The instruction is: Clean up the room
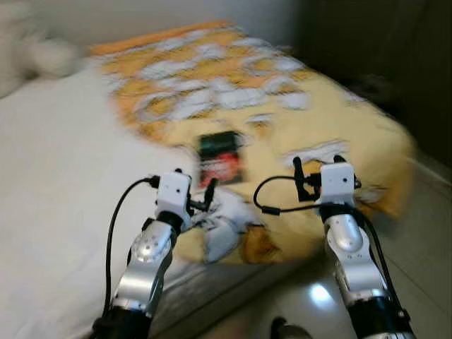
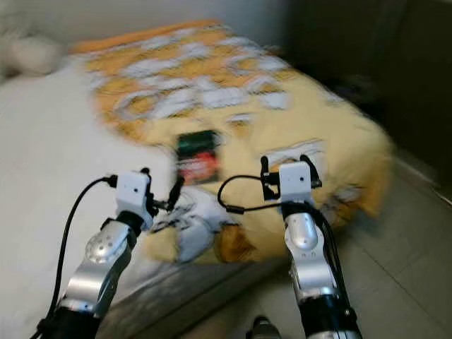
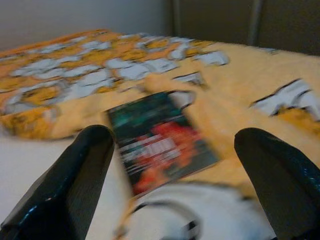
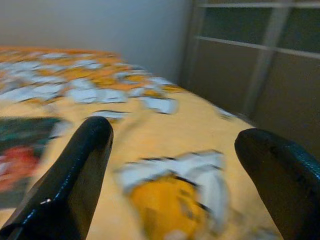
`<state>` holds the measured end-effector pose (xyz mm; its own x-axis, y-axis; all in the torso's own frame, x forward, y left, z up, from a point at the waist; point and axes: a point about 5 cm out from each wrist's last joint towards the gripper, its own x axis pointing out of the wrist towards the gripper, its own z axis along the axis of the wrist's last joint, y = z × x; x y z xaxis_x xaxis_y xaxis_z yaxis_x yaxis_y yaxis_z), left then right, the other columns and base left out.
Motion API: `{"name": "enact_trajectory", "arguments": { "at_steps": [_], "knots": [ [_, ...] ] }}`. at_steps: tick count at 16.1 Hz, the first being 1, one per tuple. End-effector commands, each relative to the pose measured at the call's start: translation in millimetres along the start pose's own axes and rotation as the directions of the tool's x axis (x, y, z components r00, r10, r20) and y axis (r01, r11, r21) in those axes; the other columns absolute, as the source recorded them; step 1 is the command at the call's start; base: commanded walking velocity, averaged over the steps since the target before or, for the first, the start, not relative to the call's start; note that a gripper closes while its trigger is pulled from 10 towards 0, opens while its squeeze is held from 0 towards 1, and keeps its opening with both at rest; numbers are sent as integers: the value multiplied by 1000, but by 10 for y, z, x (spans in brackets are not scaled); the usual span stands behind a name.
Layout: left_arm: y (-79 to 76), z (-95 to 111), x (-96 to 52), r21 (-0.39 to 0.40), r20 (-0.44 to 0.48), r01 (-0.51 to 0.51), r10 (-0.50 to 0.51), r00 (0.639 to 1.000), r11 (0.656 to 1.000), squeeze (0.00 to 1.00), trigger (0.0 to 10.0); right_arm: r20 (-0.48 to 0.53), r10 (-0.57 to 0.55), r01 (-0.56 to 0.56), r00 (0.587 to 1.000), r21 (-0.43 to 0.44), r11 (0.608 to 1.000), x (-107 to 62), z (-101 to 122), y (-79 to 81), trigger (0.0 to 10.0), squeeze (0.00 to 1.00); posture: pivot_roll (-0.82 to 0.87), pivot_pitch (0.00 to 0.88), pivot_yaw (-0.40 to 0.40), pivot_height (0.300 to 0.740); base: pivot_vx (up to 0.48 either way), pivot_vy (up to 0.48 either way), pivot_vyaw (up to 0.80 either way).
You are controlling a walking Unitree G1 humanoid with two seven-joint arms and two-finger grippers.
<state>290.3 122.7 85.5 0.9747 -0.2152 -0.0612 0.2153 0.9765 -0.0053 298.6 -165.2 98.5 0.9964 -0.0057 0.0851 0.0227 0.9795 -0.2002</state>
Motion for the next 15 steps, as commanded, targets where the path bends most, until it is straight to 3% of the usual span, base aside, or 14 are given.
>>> {"name": "enact_trajectory", "arguments": {
  "at_steps": [1, 3, 5, 8, 12, 15],
  "knots": [
    [95, 6, 36, -66, -15, -97, 96, 995, 993, 0, 10000, 16, -12, 11, 1000, 57, 998, -37, 16, -34, 10000, 0, -155, 0, 117, 740, 0, 0, -613],
    [276, 30, -104, -93, 17, -193, 195, 981, 977, 0, 10000, -50, -24, 30, 998, 122, 992, -218, -185, -186, 10000, 0, -163, 0, 115, 740, 0, 0, -644],
    [329, 44, -183, -56, 33, -214, 216, 976, 975, 0, 10000, -75, -7, 15, 997, 107, 994, -269, -244, -186, 10000, 0, -163, 0, 119, 740, 0, 0, -634],
    [343, 22, -145, -49, 22, -265, 266, 964, 963, 0, 10000, -49, 62, -56, 997, 107, 993, -163, -164, -17, 10000, 0, -160, 0, 122, 740, 0, 0, 0],
    [353, 54, -115, -22, 22, -273, 273, 962, 962, 0, 10000, -38, 94, -90, 995, 106, 990, -110, -131, 21, 10000, 0, -154, 0, 121, 740, 0, 0, 0],
    [297, 98, -89, -36, 43, -216, 217, 975, 976, 0, 10000, -26, 107, -104, 994, 99, 990, -49, -92, 46, 10000, 0, -157, 0, 124, 740, 441, 0, 0]
  ]
}}
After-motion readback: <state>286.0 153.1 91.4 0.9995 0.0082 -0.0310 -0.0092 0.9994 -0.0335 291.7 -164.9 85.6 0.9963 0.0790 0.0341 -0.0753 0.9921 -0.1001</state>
